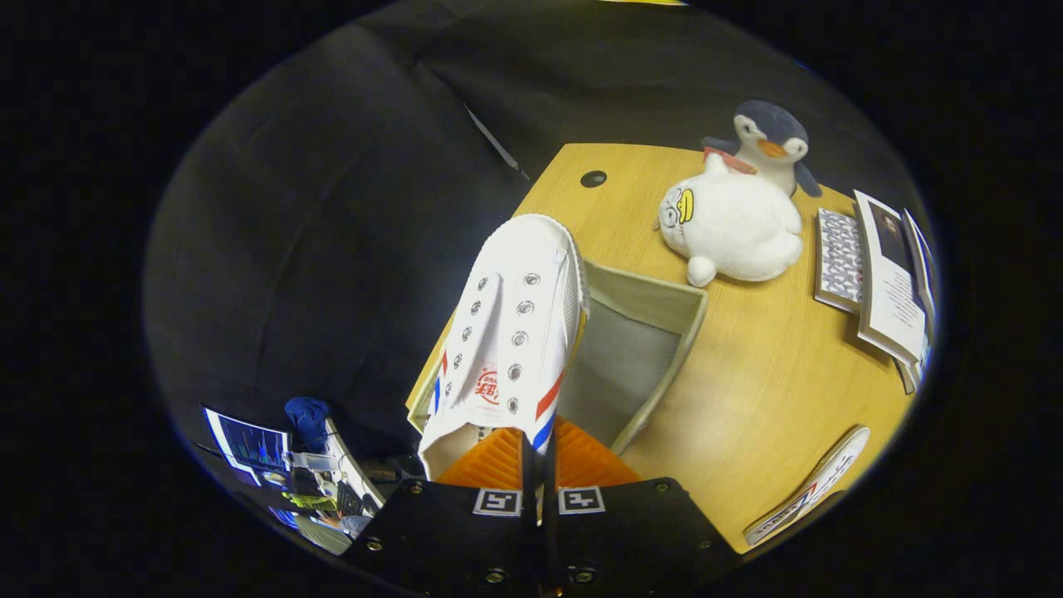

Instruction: Open the storage box then place both shoes into the box .Put the left shoe in first, then the right shoe, with the right side of both shoes facing outward in a uniform manner.

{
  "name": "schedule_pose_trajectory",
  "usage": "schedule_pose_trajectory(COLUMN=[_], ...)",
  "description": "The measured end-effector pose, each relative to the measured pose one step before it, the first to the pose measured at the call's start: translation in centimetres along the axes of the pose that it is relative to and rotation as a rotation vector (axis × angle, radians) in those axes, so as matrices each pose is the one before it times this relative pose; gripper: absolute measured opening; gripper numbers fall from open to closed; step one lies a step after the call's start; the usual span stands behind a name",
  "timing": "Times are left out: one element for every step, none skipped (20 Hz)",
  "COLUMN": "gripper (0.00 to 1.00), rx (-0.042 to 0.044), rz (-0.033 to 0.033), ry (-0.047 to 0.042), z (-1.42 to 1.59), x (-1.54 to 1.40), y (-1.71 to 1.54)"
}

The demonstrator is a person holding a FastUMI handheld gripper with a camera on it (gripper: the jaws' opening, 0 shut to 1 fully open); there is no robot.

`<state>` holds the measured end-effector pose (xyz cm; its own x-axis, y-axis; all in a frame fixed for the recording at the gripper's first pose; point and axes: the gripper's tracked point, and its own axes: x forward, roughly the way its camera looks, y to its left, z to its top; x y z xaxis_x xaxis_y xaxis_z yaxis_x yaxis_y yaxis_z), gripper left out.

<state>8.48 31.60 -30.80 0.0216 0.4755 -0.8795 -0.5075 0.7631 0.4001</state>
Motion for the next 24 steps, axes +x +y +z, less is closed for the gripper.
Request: schedule_pose_trajectory(gripper=[0.02, 0.02, 0.02, 0.02, 0.02, 0.02, 0.02, 0.03, 0.17, 0.30, 0.53, 0.76, 0.99, 0.97, 0.98, 0.98, 0.98, 0.97, 0.97, 0.97, 0.97, 0.97, 0.97, 0.97], rx=[0.00318, 0.00226, 0.00326, 0.00317, 0.00561, 0.00248, 0.00669, 0.00658, 0.00921, 0.00112, -0.00624, -0.01356, -0.01268, -0.00356, 0.00999, 0.02049, 0.01738, 0.01165, 0.00700, 0.00536, 0.01008, 0.01972, 0.02764, 0.02403], rz=[-0.00559, -0.00865, -0.01297, -0.01881, -0.02640, -0.02920, -0.01519, 0.02445, 0.03321, 0.01544, 0.01244, -0.01404, -0.00892, 0.00578, 0.00650, 0.01365, 0.01292, 0.00334, -0.00146, -0.00390, 0.00156, 0.00548, -0.00115, -0.00103], ry=[0.01962, 0.02261, 0.01597, 0.01423, 0.01413, 0.01466, 0.01418, -0.00599, -0.01518, -0.01663, -0.01552, -0.01269, -0.02025, -0.01629, -0.00666, -0.00360, -0.00603, -0.00814, -0.01511, -0.01254, -0.00961, -0.00809, -0.01010, -0.01212], z=[-0.290, -0.366, -0.147, -0.064, 0.026, -0.184, -0.072, -0.065, 0.469, 0.311, 0.488, 0.154, 0.588, 0.111, 0.091, -0.019, 0.109, 0.118, 0.289, 0.148, 0.120, 0.073, 0.018, 0.077], x=[0.779, 1.131, 0.929, 1.042, 1.047, 0.853, 0.180, 0.190, -1.168, 0.242, -0.801, -0.502, -0.879, -0.611, -0.718, -0.829, -0.748, -0.603, -0.718, -0.669, -0.653, -0.729, -0.648, -0.680], y=[0.080, 0.030, -0.075, -0.353, -0.435, -0.412, -0.194, 0.976, 1.036, 0.199, 0.455, -0.192, -0.295, 0.207, 0.022, -0.044, -0.126, -0.501, -0.608, -0.640, -0.660, -0.576, -0.994, -0.918])
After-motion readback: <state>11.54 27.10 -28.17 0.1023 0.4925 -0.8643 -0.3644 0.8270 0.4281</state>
